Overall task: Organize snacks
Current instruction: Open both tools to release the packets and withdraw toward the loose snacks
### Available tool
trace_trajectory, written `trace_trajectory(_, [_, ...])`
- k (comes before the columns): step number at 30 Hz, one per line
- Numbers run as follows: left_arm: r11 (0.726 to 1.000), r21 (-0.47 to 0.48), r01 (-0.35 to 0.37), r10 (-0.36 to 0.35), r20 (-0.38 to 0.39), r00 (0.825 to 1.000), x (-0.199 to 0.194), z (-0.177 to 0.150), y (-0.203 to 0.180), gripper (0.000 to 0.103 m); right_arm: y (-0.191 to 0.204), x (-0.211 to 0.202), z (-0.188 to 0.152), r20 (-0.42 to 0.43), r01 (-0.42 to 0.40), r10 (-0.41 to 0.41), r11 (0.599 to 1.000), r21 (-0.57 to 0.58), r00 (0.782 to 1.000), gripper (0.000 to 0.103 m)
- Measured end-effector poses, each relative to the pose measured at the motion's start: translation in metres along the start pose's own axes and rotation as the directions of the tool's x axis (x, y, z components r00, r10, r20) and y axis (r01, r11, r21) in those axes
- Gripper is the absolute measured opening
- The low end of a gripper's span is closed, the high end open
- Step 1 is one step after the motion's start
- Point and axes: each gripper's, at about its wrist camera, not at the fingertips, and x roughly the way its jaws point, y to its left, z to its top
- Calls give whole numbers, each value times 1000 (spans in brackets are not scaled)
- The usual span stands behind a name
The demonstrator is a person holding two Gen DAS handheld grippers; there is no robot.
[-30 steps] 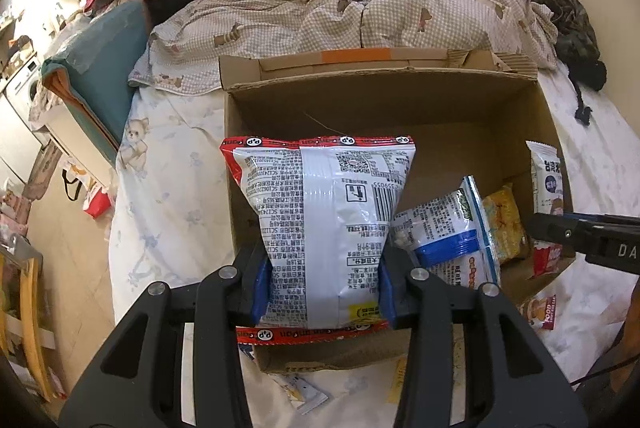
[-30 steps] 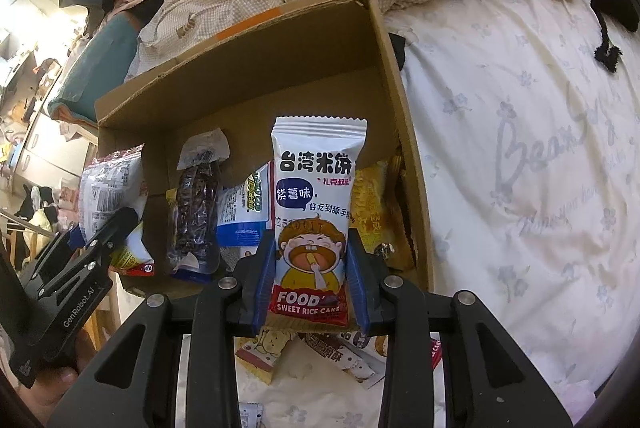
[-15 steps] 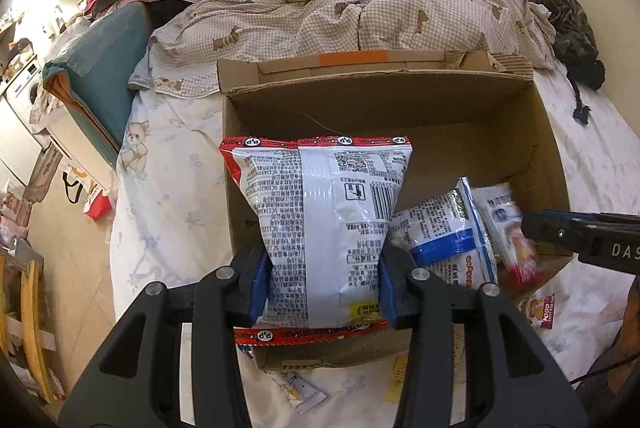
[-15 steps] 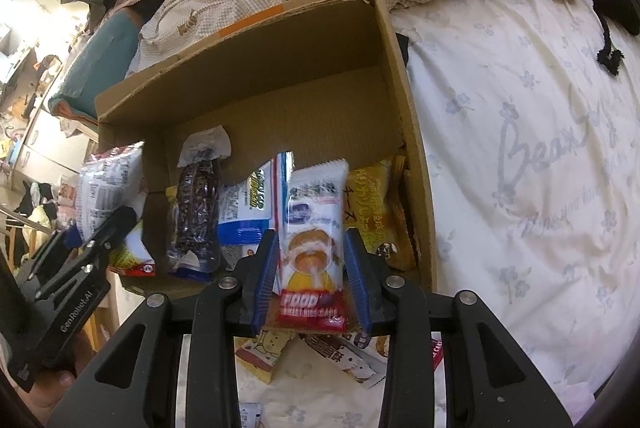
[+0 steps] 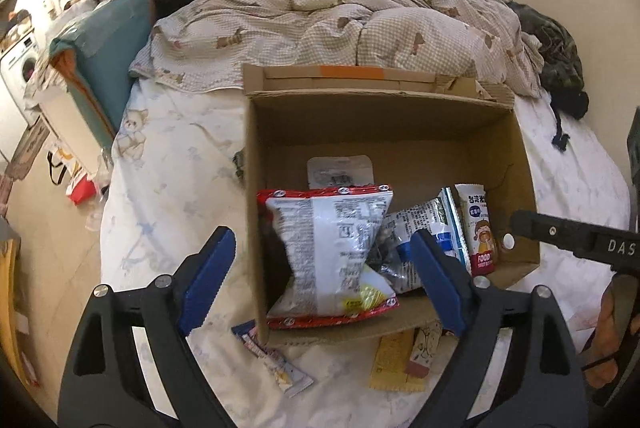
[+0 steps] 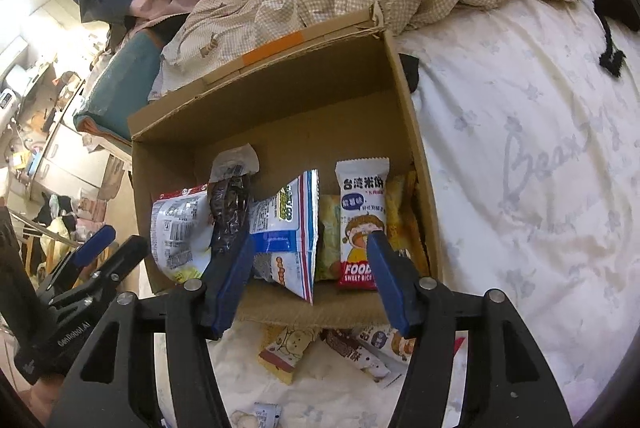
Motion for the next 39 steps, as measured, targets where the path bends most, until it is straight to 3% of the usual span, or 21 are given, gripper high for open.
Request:
trace_trajectory(11, [997,-71,-23,22,-5,1000,-27,-18,26,87,0,-26,-31,12,27,-27,1000,0,1000,61])
trace_trajectory(19, [986,-155,-57,46,-70,996,-35,-39,50,87,1,-34,-61,-12,12,-11,1000,25,1000,61])
trace_trajectory(23, [966,-252,-56,22,-133,991,-36,-54,69,87,4,-37,-79,-35,-10,11,999,37,999,61])
trace_trajectory(36, [906,-379,-189,62,-323,945,-14,-96,108,87,-2,-11,-125,-193,-62,100,978,197,976,61])
trace_trajectory(39, [880,-429,-201,29,-374,927,4,-106,114,87,4,-5,-123,-204,-59,97,981,183,974,61])
